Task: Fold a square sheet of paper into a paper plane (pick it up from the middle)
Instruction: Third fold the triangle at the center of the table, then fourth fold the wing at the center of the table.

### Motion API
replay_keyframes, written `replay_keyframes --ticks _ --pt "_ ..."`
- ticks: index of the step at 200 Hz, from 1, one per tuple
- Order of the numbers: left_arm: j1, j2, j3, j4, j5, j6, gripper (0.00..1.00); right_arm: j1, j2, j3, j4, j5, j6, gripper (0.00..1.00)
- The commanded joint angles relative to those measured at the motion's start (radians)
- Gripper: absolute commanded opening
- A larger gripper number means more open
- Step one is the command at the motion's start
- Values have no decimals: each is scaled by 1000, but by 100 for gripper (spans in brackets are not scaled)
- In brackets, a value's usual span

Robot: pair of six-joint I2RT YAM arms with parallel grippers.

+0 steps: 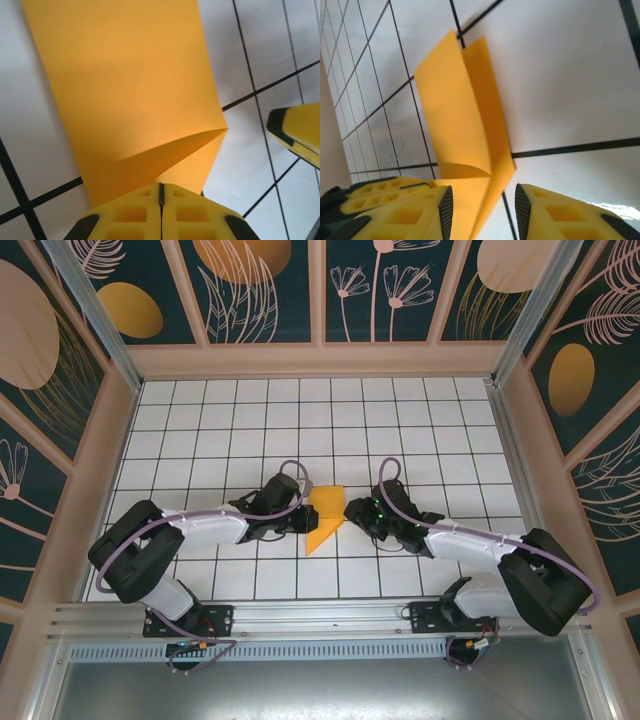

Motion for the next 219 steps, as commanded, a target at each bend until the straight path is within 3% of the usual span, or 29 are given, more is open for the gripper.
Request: replay_keyframes --ticks 1,123,175,219 --pt "-1 19 22 -14 -31 8 5 -10 10 -22 116 -95 -31 45" --pt "-1 19 23 -27 -38 13 5 -5 279 78 312 -308 -126 44" --pt "-1 -15 17 -35 -44 13 7 -4 332 106 248 -299 -217 34" --pt "-2 -122 -33 -30 -50 1 15 -9 336 127 249 -298 -228 23"
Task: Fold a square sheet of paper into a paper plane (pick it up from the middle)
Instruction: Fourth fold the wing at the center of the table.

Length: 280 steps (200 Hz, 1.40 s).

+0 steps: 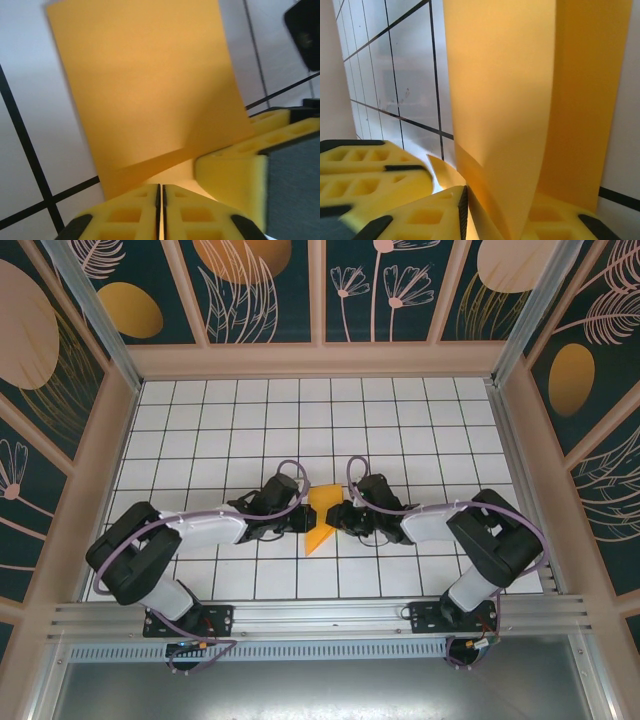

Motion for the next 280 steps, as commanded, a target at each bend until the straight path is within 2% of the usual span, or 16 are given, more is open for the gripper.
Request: replay_keyframes --ticks 1,28,60,89,113,129,150,190,200,223,247,280 --pt "-1 -84 -30 -3 -13 -4 15 -2 5 37 8 -9 -28 23" --pt "-2 -173 -99 34 -14 -30 20 2 21 51 23 17 13 16" --pt "-1 -259 -173 65 -28 -35 28 38 42 70 69 94 138 3" --pt "-2 -289 -194 55 -17 -12 37 104 49 99 73 196 253 2" --pt "-2 -320 -210 59 -6 6 43 160 29 125 -11 306 323 2" --pt "-4 -327 -218 60 -10 22 45 173 18 101 7 333 365 3" --pt "-16 -307 -217 71 -16 22 48 172 19 89 40 313 382 5" --pt "-52 -280 -206 50 -113 20 49 158 -4 92 61 239 317 22" --pt "-53 -288 -217 60 -120 13 48 149 -16 88 53 221 294 23" --pt "-61 -285 -224 76 -119 7 49 118 -38 77 31 165 224 35" --pt "-80 -243 -200 75 -126 12 49 65 -27 87 7 71 146 37" --pt "-109 -170 -148 27 -202 9 48 19 1 129 -43 -9 65 37"
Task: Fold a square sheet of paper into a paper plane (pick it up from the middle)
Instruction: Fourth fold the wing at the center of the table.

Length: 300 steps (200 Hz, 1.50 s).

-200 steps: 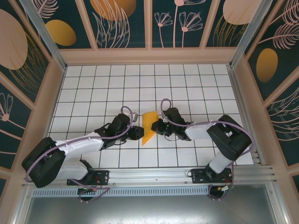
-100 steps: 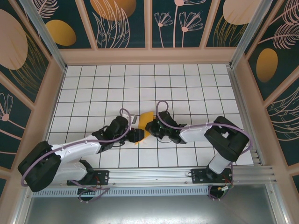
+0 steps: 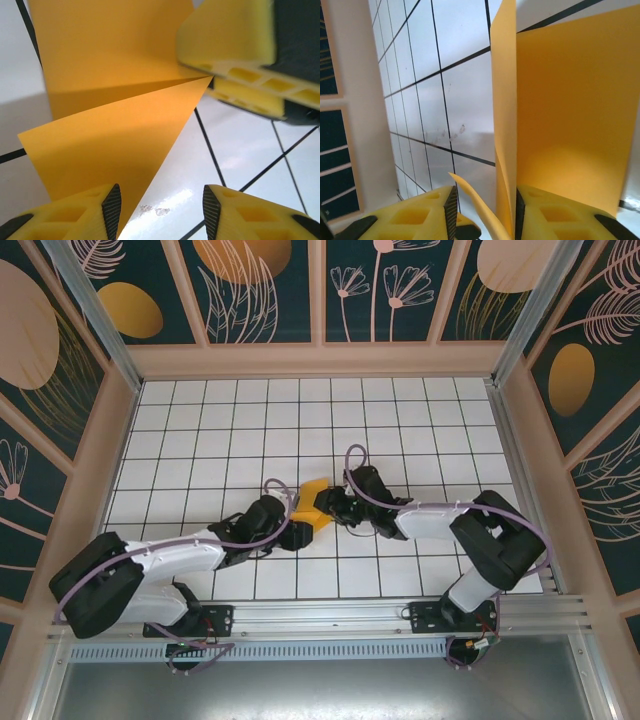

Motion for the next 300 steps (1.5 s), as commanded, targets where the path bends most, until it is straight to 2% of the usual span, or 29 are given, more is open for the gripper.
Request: replay_keyframes --ticks 1,30,85,123,188,300 --pt "-19 38 44 -29 -77 -2 48 -24 16 39 -58 -94 -102 37" --pt "-27 9 16 -30 -151 -42 49 -37 35 75 -105 -123 -159 36" --pt "-36 4 10 -7 -129 -54 48 -46 72 101 -98 -171 -181 29" --pt "-56 31 26 -49 -190 -85 49 -49 88 116 -105 -177 -182 21" --pt "-68 86 44 -42 -231 -116 50 -50 85 122 -87 -189 -162 20" --pt "-77 93 47 -33 -254 -122 35 -50 83 121 -104 -189 -164 19"
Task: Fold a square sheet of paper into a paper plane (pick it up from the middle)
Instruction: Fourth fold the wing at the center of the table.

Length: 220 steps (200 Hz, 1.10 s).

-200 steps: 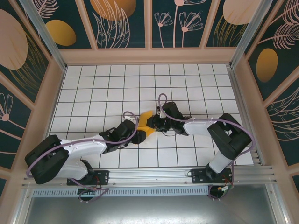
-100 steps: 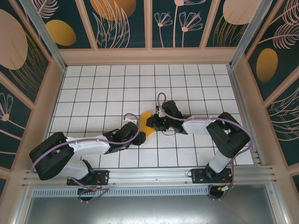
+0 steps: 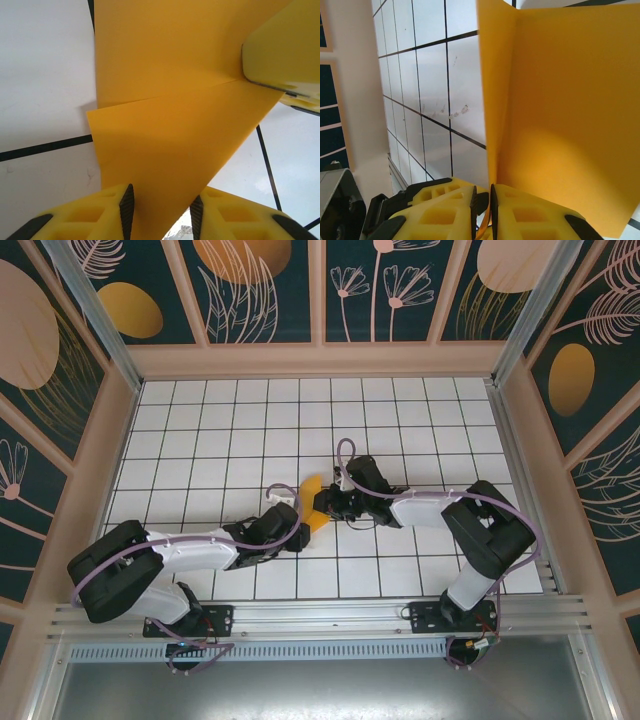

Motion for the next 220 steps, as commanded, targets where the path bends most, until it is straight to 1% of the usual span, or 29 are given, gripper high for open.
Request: replay_keyframes --ticks 1,64,87,99,122,146,168,189,205,220 --pt "-5 -2 20 -3 -26 -10 35 -7 5 24 -14 -19 -6 19" --pt "-4 -3 15 -9 -35 -3 28 -7 1 37 -32 -15 -11 19" --pt "-4 -3 14 -8 -38 5 22 -8 -3 44 -47 -12 -20 19" --pt "-5 -6 12 -4 -36 7 18 -6 -9 48 -54 -12 -27 20" --pt "-5 -11 7 19 -21 14 13 -7 -47 42 -81 7 -44 25" --pt "-5 -17 4 30 -5 29 11 -8 -116 24 -130 50 -74 35" --pt "-2 -11 -3 76 40 44 10 -17 -206 -11 -170 121 -86 40" --pt "-1 -7 -9 96 60 43 10 -31 -301 -59 -182 221 -76 40" --pt "11 -14 -23 125 91 46 10 -33 -368 -96 -181 335 -64 40" --pt "29 -24 -41 152 134 51 10 -32 -443 -172 -106 451 -30 41"
